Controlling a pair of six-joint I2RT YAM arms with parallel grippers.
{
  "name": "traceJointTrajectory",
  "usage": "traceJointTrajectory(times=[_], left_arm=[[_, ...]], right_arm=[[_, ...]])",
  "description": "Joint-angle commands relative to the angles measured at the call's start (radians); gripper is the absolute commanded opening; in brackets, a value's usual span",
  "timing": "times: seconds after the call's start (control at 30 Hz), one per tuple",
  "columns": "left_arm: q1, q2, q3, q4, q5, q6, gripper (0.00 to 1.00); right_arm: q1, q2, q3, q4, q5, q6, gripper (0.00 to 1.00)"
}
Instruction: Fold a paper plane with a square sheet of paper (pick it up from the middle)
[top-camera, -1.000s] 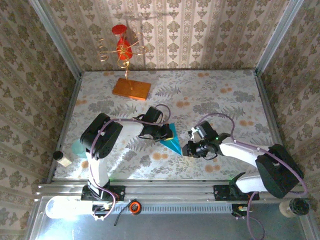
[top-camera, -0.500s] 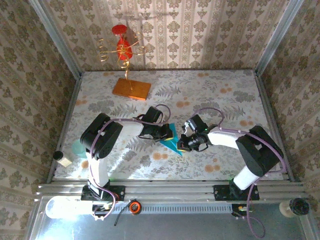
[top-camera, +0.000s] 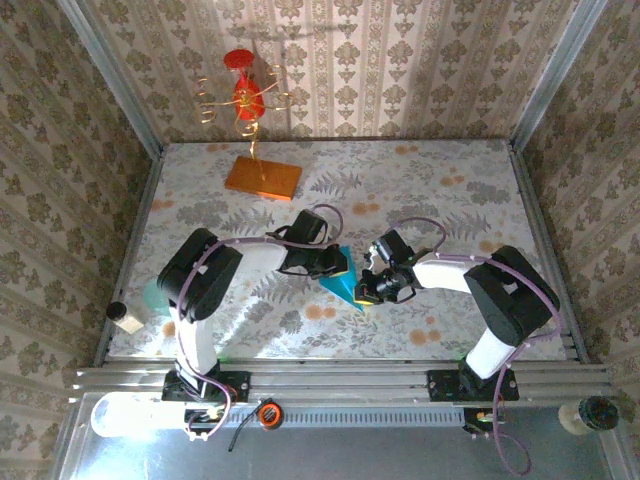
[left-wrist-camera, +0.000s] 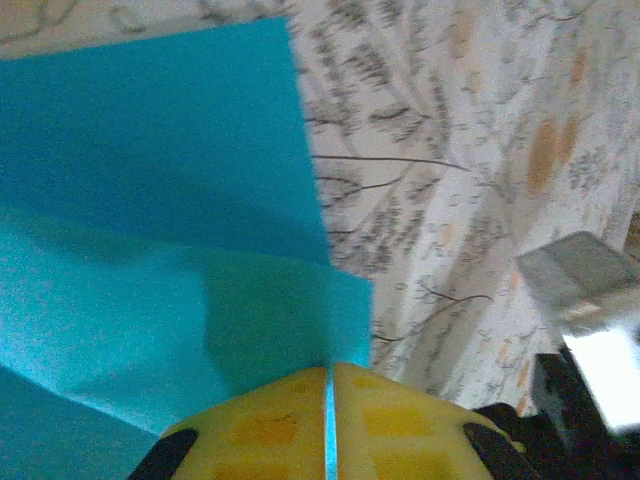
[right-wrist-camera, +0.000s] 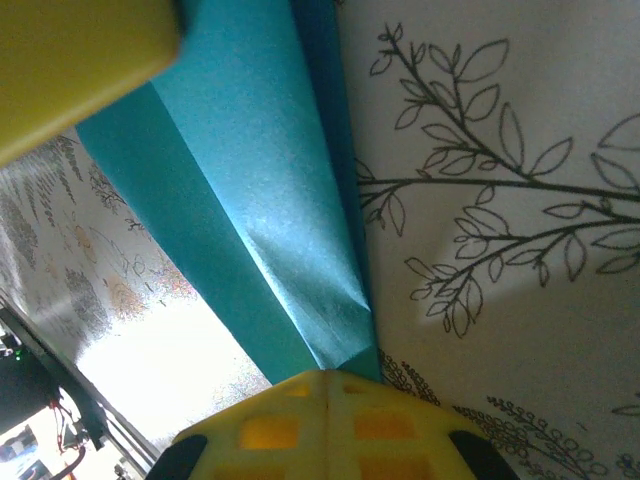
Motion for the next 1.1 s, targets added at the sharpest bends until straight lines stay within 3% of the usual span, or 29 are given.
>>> traceJointTrajectory(times=[0.0,0.6,1.07], left_arm=[[-0.021,-0.063,0.008,-0.007,0.001,0.046,0.13],[-0.083,0.014,-0.027,-0.017,0.038,0.065,0.11],[-0.037,0.039,-0.026,-0.116,-0.093,0.071,0.07]], right_arm=[[-0.001,0.071,-0.052,-0.080,0.100,0.005,0.03],[-0.006,0.093,-0.047,-0.130,0.122,0.009,0.02],[-0.006,0.101,-0.070,-0.200,0.195,0.007,0.04]])
